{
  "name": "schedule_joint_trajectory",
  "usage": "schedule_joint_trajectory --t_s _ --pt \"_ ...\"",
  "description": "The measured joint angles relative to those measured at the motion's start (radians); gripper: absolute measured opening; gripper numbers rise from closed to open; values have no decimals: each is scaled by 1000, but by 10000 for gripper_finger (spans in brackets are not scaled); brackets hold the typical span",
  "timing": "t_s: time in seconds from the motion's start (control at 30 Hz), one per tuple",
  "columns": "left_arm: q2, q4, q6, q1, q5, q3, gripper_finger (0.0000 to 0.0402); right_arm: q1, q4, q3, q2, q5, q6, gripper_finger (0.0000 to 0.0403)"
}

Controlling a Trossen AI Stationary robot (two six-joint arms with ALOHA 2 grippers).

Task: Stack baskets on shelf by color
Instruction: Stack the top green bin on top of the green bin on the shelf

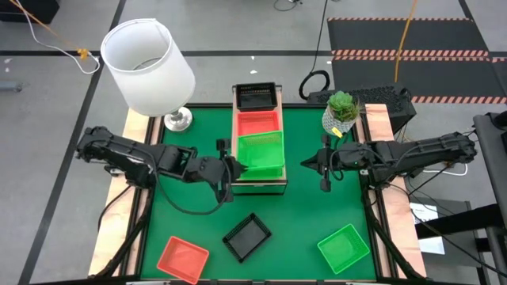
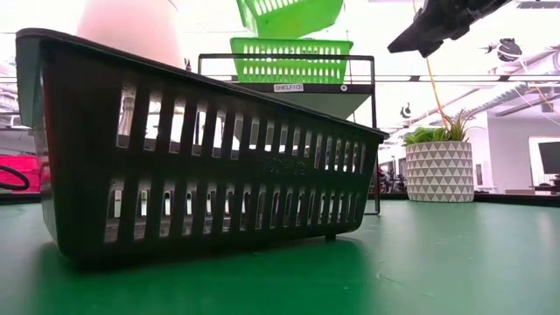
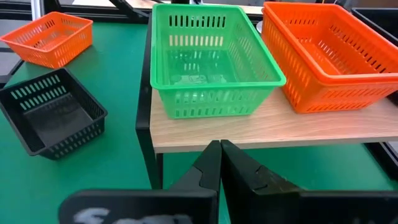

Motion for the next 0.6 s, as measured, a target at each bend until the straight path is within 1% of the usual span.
schedule_joint_trajectory --t_s 0.13,0.2,0.37,0.47,0.53,0.6 --pt "-3 -73 -2 16 8 105 12 0 1 0 0 0 0 4" --pt "-6 -95 1 22 14 133 8 0 0 0 0 0 0 4" --pt "2 -128 -7 20 36 136 20 0 -8 0 0 0 -1 4" --pt "33 -142 -18 25 31 138 12 0 -14 0 0 0 -3 4" --pt "65 -162 -26 26 54 135 7 0 -14 0 0 0 -3 4" --pt "89 -149 -27 25 62 135 10 0 -14 0 0 0 -3 4"
